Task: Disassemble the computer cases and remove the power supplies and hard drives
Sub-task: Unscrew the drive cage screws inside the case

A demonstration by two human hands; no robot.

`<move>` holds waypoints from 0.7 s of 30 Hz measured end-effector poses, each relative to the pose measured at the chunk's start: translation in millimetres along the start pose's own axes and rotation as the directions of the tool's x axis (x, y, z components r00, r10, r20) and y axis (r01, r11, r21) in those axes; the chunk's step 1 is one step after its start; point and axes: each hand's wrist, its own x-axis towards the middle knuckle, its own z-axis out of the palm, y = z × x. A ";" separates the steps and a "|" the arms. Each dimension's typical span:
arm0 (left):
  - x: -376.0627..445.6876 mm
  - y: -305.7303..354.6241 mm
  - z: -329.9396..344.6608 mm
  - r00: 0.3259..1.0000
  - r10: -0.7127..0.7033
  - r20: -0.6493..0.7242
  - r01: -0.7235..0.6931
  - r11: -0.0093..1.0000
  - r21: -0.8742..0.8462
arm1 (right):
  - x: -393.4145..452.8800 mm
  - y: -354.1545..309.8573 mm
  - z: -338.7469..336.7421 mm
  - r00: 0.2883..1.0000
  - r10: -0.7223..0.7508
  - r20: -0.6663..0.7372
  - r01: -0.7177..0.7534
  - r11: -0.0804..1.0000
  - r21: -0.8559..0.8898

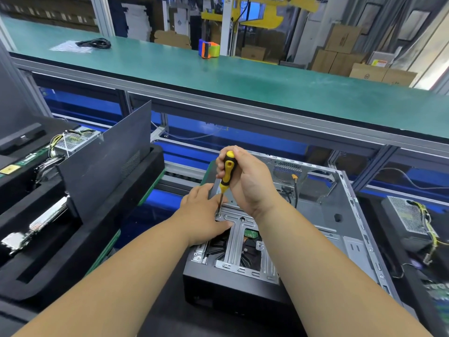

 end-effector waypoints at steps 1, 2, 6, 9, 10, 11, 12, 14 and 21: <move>0.1 -0.3 -0.1 1.000 0.001 0.003 -0.001 0.999 -0.032 | 0.7 1.4 0.6 1.000 0.004 -0.017 -0.003 1.000 0.015; 0.3 -0.4 -0.1 1.000 0.002 0.004 -0.002 0.998 -0.063 | 1.3 2.8 1.0 0.999 0.010 -0.033 -0.009 1.000 0.027; -0.5 -0.3 0.3 1.000 0.009 -0.005 -0.010 0.988 -0.151 | 0.0 4.8 -0.1 0.999 0.023 -0.024 -0.023 1.000 0.004; -0.3 -1.3 1.0 1.000 -0.005 -0.002 0.004 0.982 -0.189 | -0.9 4.2 -0.3 0.999 0.006 -0.035 -0.009 0.996 -0.089; -0.3 -1.4 1.3 1.000 -0.011 0.001 0.011 0.978 -0.206 | -0.5 3.4 0.0 0.999 0.008 -0.038 -0.011 0.995 -0.096; -0.3 -1.5 1.7 1.000 -0.017 0.004 0.017 0.975 -0.223 | 0.2 2.2 0.2 0.999 0.013 -0.039 -0.016 0.995 -0.096; -0.2 -1.6 1.9 1.000 -0.019 0.004 0.020 0.971 -0.237 | 1.0 1.0 0.2 0.999 0.020 -0.040 -0.024 0.995 -0.096; -0.2 -1.7 2.3 1.000 -0.020 0.003 0.020 0.965 -0.261 | 2.2 -1.3 -0.5 0.998 0.039 -0.040 -0.043 0.993 -0.107; 2.0 -4.4 5.1 1.000 -0.019 -0.010 0.015 0.956 -0.294 | 3.5 2.9 -4.3 0.999 0.040 0.001 -0.039 0.997 -0.061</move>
